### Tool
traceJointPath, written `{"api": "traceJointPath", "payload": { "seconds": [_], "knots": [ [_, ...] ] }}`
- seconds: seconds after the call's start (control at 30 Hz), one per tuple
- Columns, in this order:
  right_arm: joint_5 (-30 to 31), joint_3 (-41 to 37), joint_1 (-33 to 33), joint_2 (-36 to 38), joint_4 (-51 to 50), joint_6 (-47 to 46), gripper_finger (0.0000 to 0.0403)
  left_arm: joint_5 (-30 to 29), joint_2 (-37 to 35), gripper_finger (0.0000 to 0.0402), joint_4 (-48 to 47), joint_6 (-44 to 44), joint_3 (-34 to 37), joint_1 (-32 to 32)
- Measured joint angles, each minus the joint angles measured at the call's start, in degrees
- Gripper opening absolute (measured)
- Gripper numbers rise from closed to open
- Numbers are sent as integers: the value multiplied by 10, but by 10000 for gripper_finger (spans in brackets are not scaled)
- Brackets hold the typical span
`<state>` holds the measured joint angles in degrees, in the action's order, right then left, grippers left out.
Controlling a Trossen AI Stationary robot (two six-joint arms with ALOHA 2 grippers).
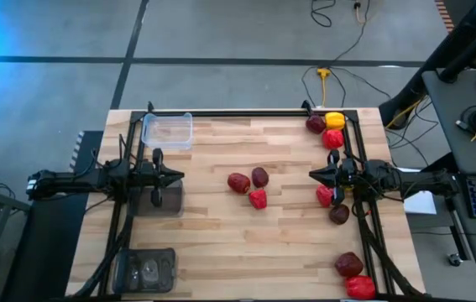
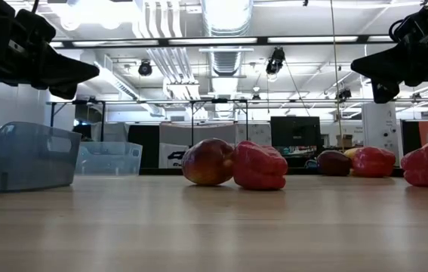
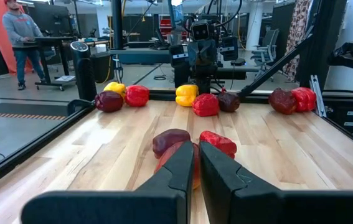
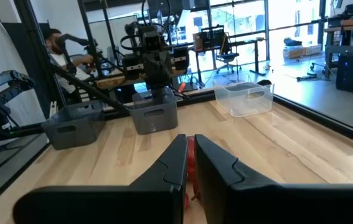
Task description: Sort produce into baskets
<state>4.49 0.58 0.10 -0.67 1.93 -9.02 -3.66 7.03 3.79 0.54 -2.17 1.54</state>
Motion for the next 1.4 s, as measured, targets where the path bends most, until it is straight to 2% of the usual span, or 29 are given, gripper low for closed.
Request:
{"api": "traceJointPath", "payload": {
  "seconds": [0.47, 0.57, 0.7, 0.77, 0.93, 1.07, 1.2, 1.4],
  "knots": [
    [0, 0, 0, 0, 0, 0, 22, 0, 1, 9, 12, 11, 0, 0],
    [0, 0, 0, 0, 0, 0, 22, 0, 4, 9, 55, 94, 0, 0],
    [0, 0, 0, 0, 0, 0, 22, -13, 10, 9, 154, 255, 0, 0],
    [0, 0, 0, 0, 0, 0, 22, -14, 13, 9, 201, 293, 0, 0],
    [0, 0, 0, 0, 0, 0, 22, -14, 27, 9, 214, 291, 0, 0],
    [0, 0, 0, 0, 0, 0, 22, -75, 38, 9, 247, 321, 0, 0],
    [0, 0, 0, 0, 0, 0, 22, -74, 54, 11, 296, 311, 0, 0],
    [0, 0, 0, -2, 0, 0, 22, -63, 116, 56, 276, 281, -55, 0]
  ]
}}
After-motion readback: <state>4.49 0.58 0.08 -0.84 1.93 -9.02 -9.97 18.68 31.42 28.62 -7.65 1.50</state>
